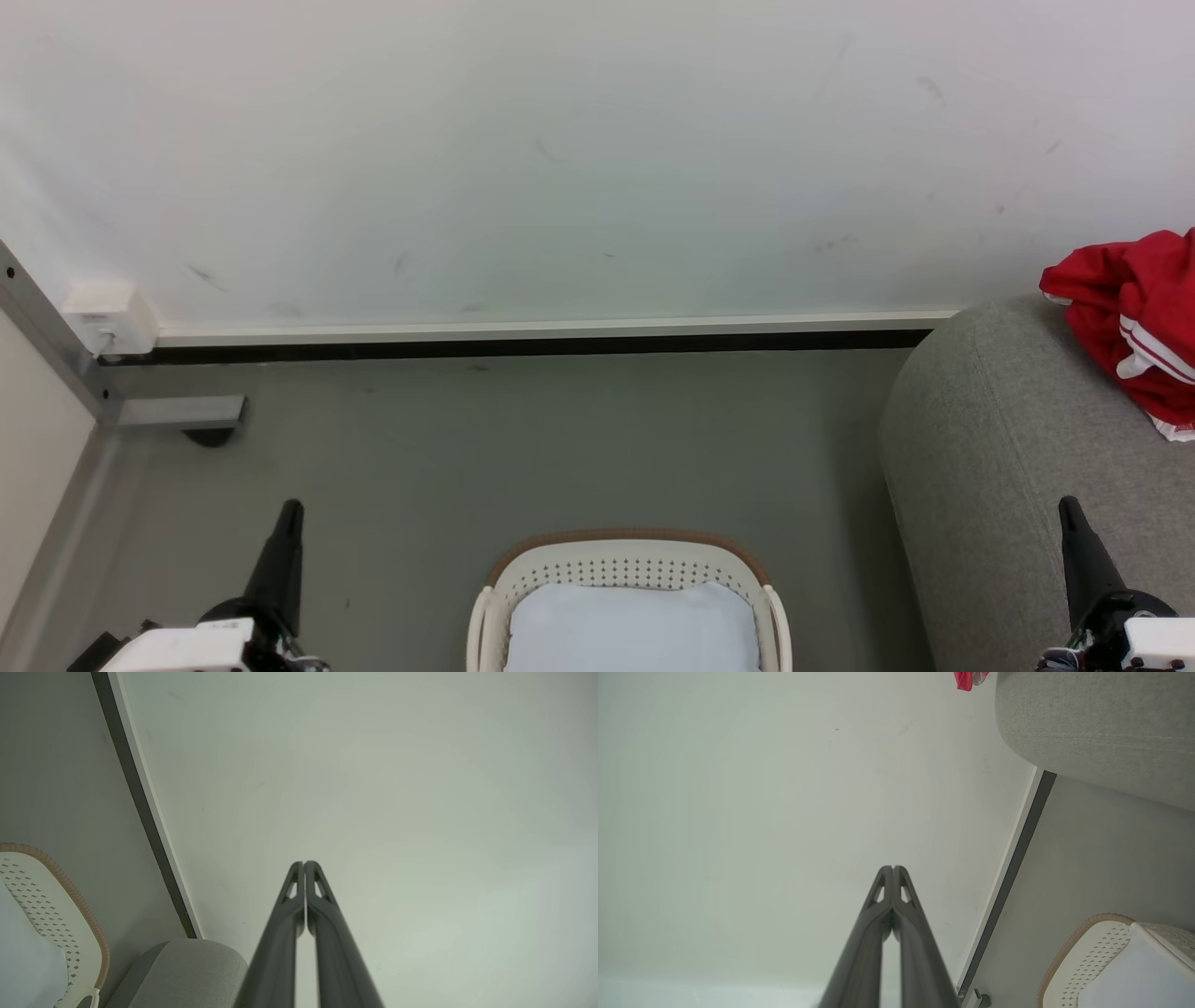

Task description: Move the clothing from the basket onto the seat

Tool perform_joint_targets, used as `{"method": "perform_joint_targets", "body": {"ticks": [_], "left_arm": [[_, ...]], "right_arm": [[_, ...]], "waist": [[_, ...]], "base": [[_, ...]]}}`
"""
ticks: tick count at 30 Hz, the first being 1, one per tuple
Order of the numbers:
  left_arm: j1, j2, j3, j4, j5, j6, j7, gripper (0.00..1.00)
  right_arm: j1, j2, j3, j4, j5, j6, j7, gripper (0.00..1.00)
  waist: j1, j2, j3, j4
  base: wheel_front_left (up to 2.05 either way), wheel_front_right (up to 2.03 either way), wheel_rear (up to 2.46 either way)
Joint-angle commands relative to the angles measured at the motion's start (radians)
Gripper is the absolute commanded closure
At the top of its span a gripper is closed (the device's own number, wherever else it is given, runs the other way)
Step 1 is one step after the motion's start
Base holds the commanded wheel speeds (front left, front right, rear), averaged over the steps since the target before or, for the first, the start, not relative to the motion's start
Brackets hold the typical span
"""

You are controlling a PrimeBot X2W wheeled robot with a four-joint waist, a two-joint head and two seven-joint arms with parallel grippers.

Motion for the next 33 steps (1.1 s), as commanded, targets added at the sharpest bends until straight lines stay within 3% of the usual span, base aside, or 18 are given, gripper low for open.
{"method": "perform_joint_targets", "body": {"ticks": [1,33], "left_arm": [[-0.008,0.002,0.001,-0.004,-0.014,-0.001,0.003,1.00],[-0.008,0.002,0.001,-0.004,-0.015,-0.001,0.003,1.00]], "right_arm": [[-0.013,-0.007,-0.004,-0.006,0.002,-0.002,0.003,1.00],[-0.013,-0.007,-0.004,-0.006,0.001,-0.002,0.003,1.00]], "waist": [[0.0000,0.0000,0.000,0.000],[0.0000,0.0000,0.000,0.000]], "base": [[0.00,0.00,0.00],[0.00,0.00,0.00]]}}
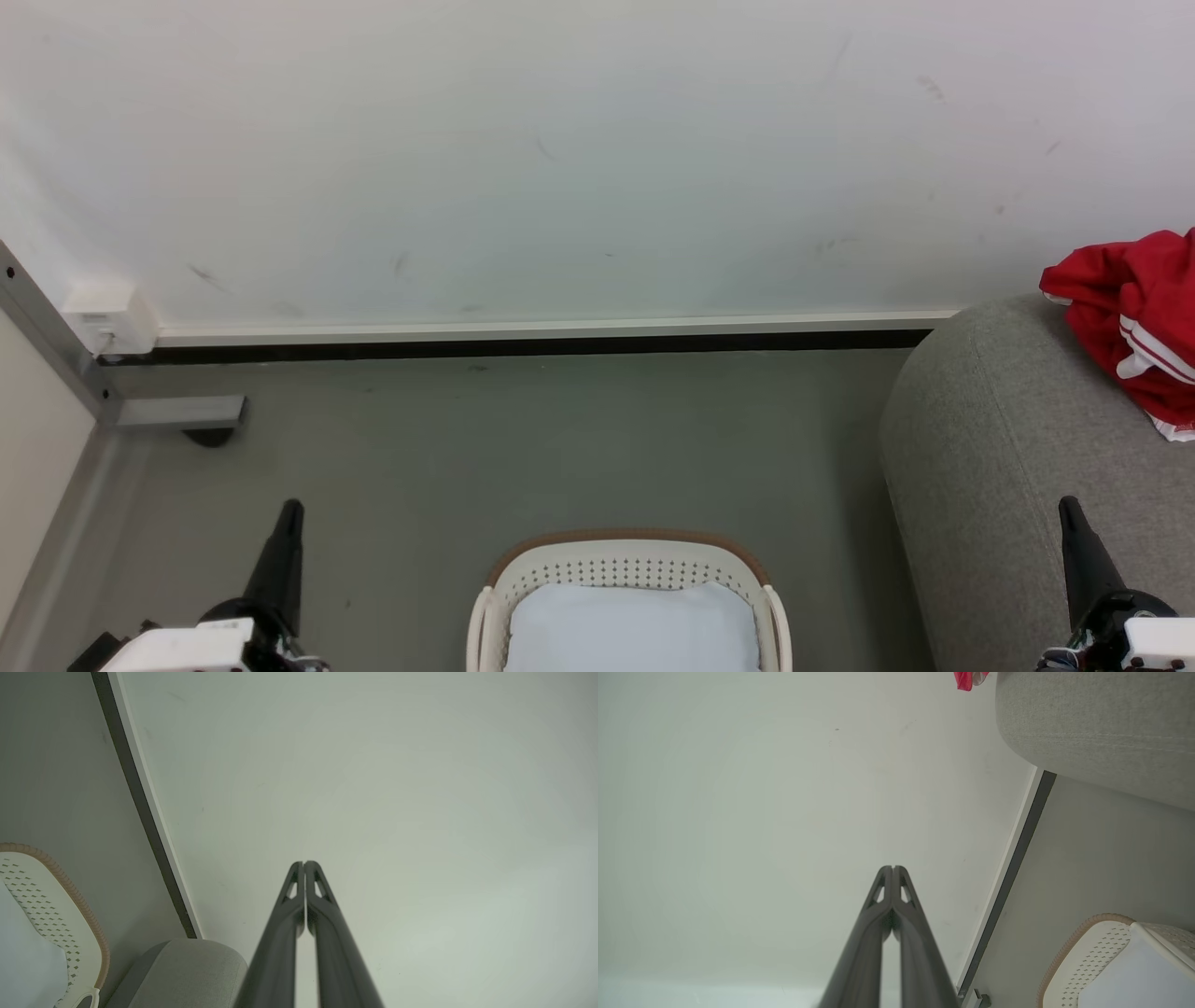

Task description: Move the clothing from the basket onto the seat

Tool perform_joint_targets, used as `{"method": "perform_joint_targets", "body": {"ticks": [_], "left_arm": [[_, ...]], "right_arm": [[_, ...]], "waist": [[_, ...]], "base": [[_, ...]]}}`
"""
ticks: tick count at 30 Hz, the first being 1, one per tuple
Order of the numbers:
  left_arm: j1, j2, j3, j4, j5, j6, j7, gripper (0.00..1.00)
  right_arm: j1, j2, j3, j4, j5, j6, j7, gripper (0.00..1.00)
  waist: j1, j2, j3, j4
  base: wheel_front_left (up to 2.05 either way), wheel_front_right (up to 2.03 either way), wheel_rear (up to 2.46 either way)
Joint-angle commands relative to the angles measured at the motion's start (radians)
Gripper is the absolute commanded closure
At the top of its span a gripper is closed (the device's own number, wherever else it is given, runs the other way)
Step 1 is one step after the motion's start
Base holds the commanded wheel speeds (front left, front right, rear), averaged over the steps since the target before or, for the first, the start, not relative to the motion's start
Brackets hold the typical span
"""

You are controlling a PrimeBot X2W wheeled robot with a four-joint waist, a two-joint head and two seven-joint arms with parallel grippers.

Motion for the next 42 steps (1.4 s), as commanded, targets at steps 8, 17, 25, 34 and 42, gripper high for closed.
{"method": "perform_joint_targets", "body": {"ticks": [8,17,25,34,42], "left_arm": [[-0.008,0.002,0.001,-0.004,-0.015,-0.001,0.003,1.00],[-0.008,0.002,0.001,-0.004,-0.015,-0.001,0.003,1.00],[-0.008,0.002,0.001,-0.004,-0.014,-0.001,0.003,1.00],[-0.008,0.002,0.001,-0.004,-0.015,-0.001,0.003,1.00],[-0.008,0.002,0.001,-0.004,-0.015,-0.001,0.003,1.00]], "right_arm": [[-0.012,-0.007,-0.004,-0.006,0.001,-0.002,0.003,1.00],[-0.012,-0.007,-0.004,-0.006,0.001,-0.002,0.003,1.00],[-0.012,-0.007,-0.004,-0.006,0.001,-0.002,0.003,1.00],[-0.012,-0.007,-0.004,-0.006,0.001,-0.002,0.003,1.00],[-0.012,-0.007,-0.004,-0.006,0.001,-0.002,0.003,1.00]], "waist": [[0.0000,0.0000,0.000,0.000],[0.0000,0.0000,0.000,0.000],[0.0000,0.0000,0.000,0.000],[0.0000,0.0000,0.000,0.000],[0.0000,0.0000,0.000,0.000]], "base": [[0.00,0.00,0.00],[0.00,0.00,0.00],[0.00,0.00,0.00],[0.00,0.00,0.00],[0.00,0.00,0.00]]}}
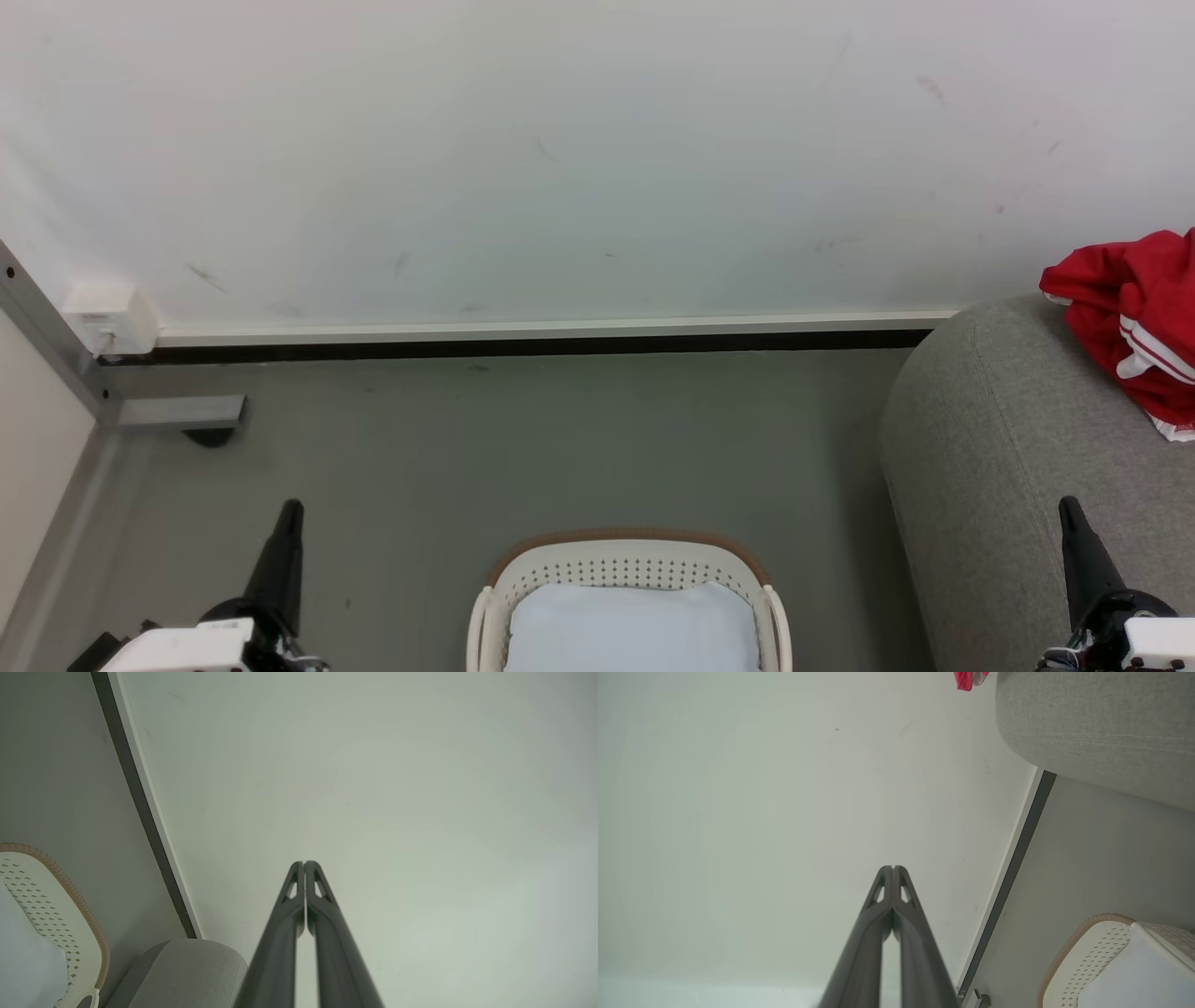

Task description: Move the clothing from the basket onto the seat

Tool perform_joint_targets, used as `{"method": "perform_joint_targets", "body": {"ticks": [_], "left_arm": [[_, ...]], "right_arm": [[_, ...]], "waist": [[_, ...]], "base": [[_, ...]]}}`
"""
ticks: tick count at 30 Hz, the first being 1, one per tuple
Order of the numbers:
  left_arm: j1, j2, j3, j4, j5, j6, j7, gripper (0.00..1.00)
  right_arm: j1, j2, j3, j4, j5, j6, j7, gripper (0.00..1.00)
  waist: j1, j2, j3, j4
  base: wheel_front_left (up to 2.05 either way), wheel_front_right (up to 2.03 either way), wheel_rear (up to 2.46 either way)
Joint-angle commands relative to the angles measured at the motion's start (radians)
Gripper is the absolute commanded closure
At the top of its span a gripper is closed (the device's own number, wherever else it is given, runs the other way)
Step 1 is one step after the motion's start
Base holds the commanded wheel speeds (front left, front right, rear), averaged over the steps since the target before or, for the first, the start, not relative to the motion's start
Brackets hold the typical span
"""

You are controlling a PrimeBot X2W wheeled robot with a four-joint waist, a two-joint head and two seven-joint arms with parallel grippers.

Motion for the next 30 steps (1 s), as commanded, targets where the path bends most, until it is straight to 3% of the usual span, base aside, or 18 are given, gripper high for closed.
{"method": "perform_joint_targets", "body": {"ticks": [1,30], "left_arm": [[-0.008,0.002,0.001,-0.004,-0.015,-0.001,0.003,1.00],[-0.008,0.002,0.001,-0.004,-0.014,-0.001,0.003,1.00]], "right_arm": [[-0.012,-0.007,-0.004,-0.006,0.001,-0.002,0.003,1.00],[-0.013,-0.007,-0.004,-0.006,0.001,-0.002,0.003,1.00]], "waist": [[0.0000,0.0000,0.000,0.000],[0.0000,0.0000,0.000,0.000]], "base": [[0.00,0.00,0.00],[0.00,0.00,0.00]]}}
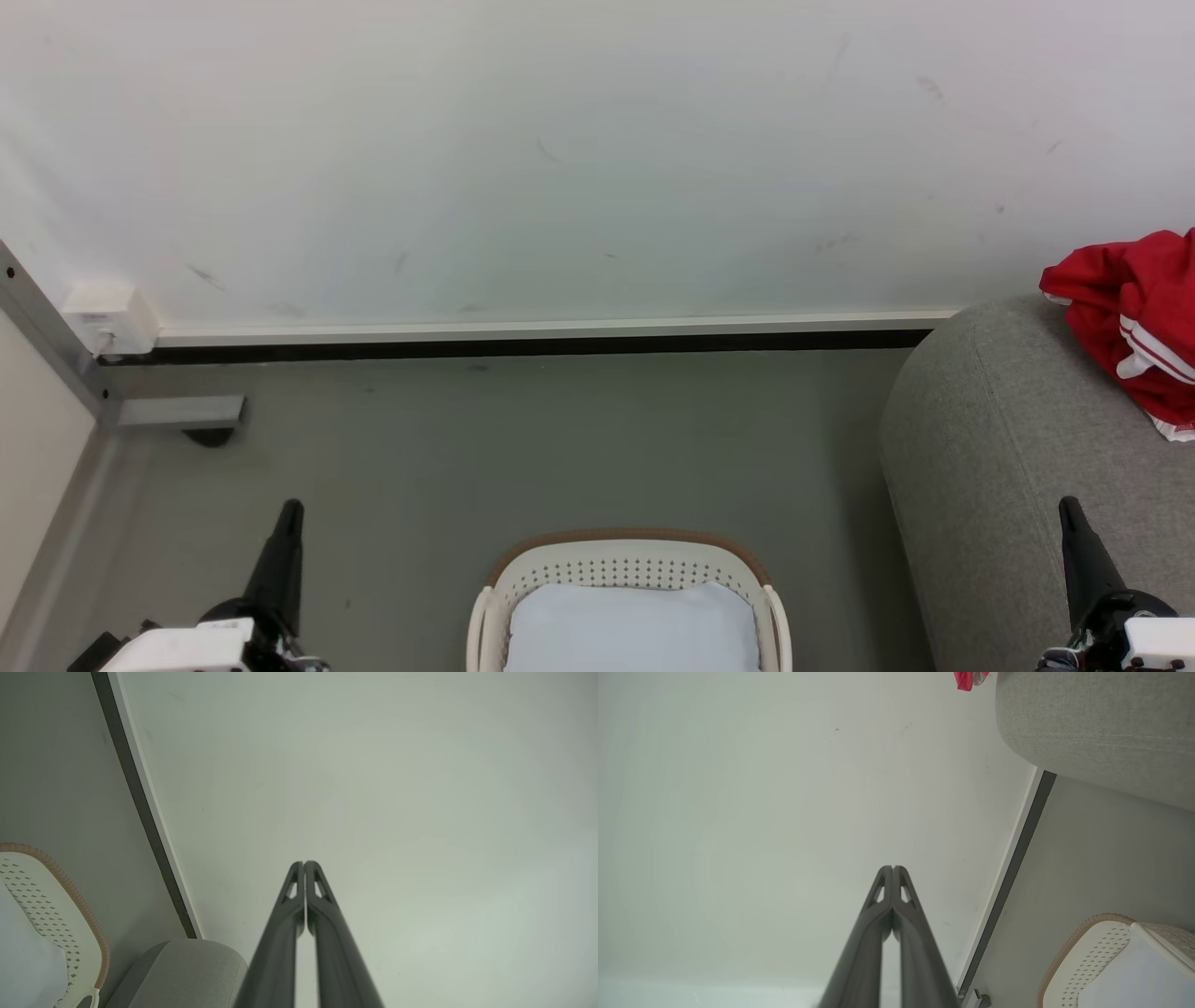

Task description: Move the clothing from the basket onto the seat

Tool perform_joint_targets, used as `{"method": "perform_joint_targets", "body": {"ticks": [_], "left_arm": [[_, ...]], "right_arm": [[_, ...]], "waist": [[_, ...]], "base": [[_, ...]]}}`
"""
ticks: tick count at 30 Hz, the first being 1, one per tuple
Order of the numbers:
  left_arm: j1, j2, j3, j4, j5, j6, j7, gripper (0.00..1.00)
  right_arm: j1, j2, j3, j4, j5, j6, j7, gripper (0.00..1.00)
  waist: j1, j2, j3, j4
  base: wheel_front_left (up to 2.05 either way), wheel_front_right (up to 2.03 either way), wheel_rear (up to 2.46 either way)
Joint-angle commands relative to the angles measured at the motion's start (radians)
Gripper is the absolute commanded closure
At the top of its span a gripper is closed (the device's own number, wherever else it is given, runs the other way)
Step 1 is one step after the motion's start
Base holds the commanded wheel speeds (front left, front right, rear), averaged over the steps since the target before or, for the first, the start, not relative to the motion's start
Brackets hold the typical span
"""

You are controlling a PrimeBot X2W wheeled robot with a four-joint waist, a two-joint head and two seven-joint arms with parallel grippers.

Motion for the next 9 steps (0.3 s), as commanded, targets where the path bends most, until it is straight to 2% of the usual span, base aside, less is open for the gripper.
{"method": "perform_joint_targets", "body": {"ticks": [1,9], "left_arm": [[-0.008,0.002,0.001,-0.004,-0.014,-0.001,0.003,1.00],[-0.008,0.002,0.001,-0.004,-0.014,-0.001,0.003,1.00]], "right_arm": [[-0.013,-0.007,-0.004,-0.006,0.001,-0.002,0.003,1.00],[-0.013,-0.007,-0.004,-0.006,0.001,-0.002,0.003,1.00]], "waist": [[0.0000,0.0000,0.000,0.000],[0.0000,0.0000,0.000,0.000]], "base": [[0.00,0.00,0.00],[0.00,0.00,0.00]]}}
